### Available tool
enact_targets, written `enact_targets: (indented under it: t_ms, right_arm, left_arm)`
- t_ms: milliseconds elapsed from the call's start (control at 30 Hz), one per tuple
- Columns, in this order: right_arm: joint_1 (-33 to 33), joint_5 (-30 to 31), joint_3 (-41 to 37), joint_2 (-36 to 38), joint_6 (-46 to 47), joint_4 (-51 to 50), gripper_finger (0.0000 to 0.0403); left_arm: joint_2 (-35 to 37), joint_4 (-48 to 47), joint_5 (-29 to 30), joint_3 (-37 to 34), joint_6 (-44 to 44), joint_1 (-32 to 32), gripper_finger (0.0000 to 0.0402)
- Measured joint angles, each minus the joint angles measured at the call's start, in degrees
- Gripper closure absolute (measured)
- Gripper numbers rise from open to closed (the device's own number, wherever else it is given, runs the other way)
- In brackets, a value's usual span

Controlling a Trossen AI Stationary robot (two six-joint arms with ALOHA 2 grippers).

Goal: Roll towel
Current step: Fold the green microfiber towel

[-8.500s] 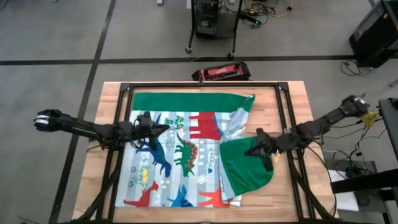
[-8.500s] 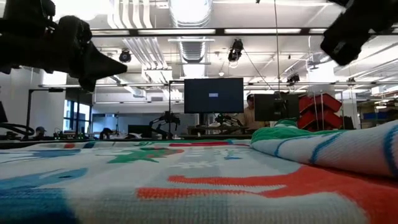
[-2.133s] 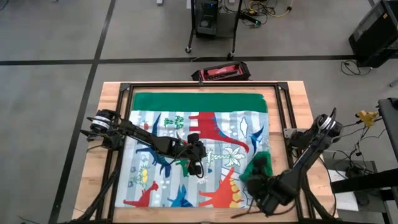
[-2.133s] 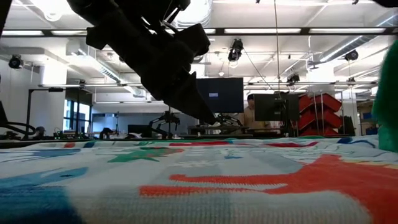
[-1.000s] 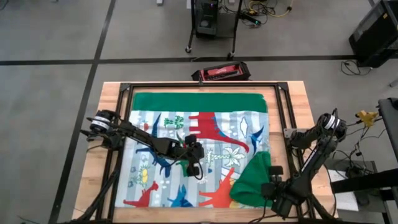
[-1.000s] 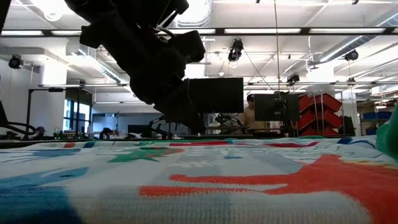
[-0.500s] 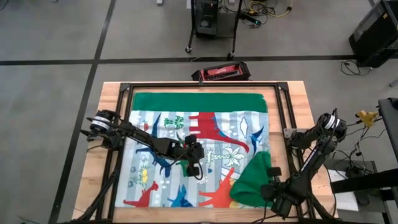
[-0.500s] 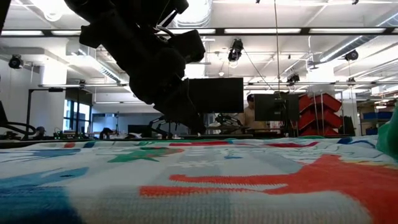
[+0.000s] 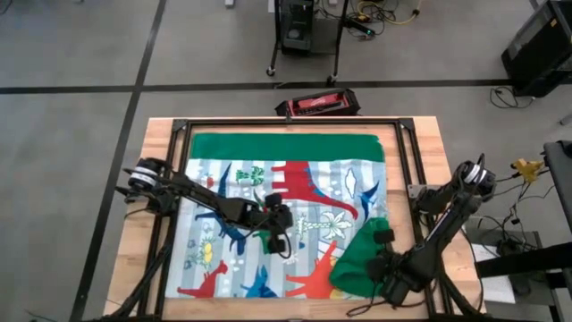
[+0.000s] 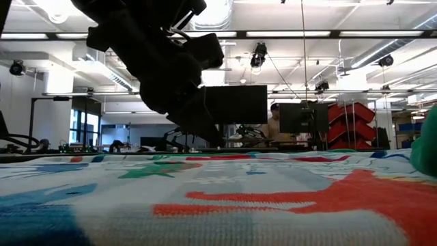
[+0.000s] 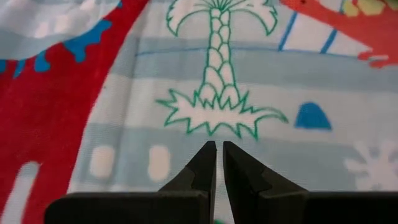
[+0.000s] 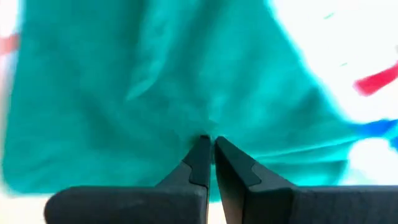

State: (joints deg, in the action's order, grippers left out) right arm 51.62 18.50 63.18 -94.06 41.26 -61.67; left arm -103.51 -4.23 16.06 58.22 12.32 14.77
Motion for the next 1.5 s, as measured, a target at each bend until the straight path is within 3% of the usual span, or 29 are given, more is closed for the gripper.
enact_targets:
  t_ms: [367,467,633,800,900,1067,1200,1367,1500]
  right_arm:
    - [-13.7,19.4,-1.8,0.0,-15.4,1.5,0.0403]
    - [-17.7,21.1,-1.8,0.0,-20.7,6.3,0.0403]
    - [-23.0,19.5,-2.6,0.0,-26.7,15.7,0.0403]
    - [-26.3,13.8,-4.3,0.0,-28.0,18.4,0.0403]
    - [-27.0,14.5,-5.3,0.0,-26.5,18.7,0.0396]
    - [-26.9,14.5,-5.5,0.3,-24.1,19.1,0.0346]
    - [-26.9,12.3,-5.4,1.5,-21.7,17.9,0.0287]
    - [-24.0,1.4,-5.5,5.4,-13.7,10.1,0.025]
    - [-16.4,0.8,-7.4,9.6,-2.9,4.4,0.0265]
  left_arm:
    - [8.5,-8.3,9.0,-0.2,2.4,3.5,0.0388]
    - [9.1,-8.5,10.3,-0.4,2.4,4.3,0.0388]
    - [8.8,-8.6,10.5,-0.5,3.2,4.7,0.0388]
    - [8.7,-8.8,10.5,-0.7,4.0,4.7,0.0388]
    - [8.7,-8.8,10.5,-0.7,4.1,4.8,0.0388]
    - [8.7,-8.0,10.5,-0.8,4.7,4.8,0.0388]
    - [8.1,-1.8,10.5,-0.8,4.4,4.8,0.0388]
    - [4.9,5.3,8.3,-1.0,0.5,4.8,0.0388]
    - [2.7,2.8,7.1,-1.1,1.5,5.0,0.0388]
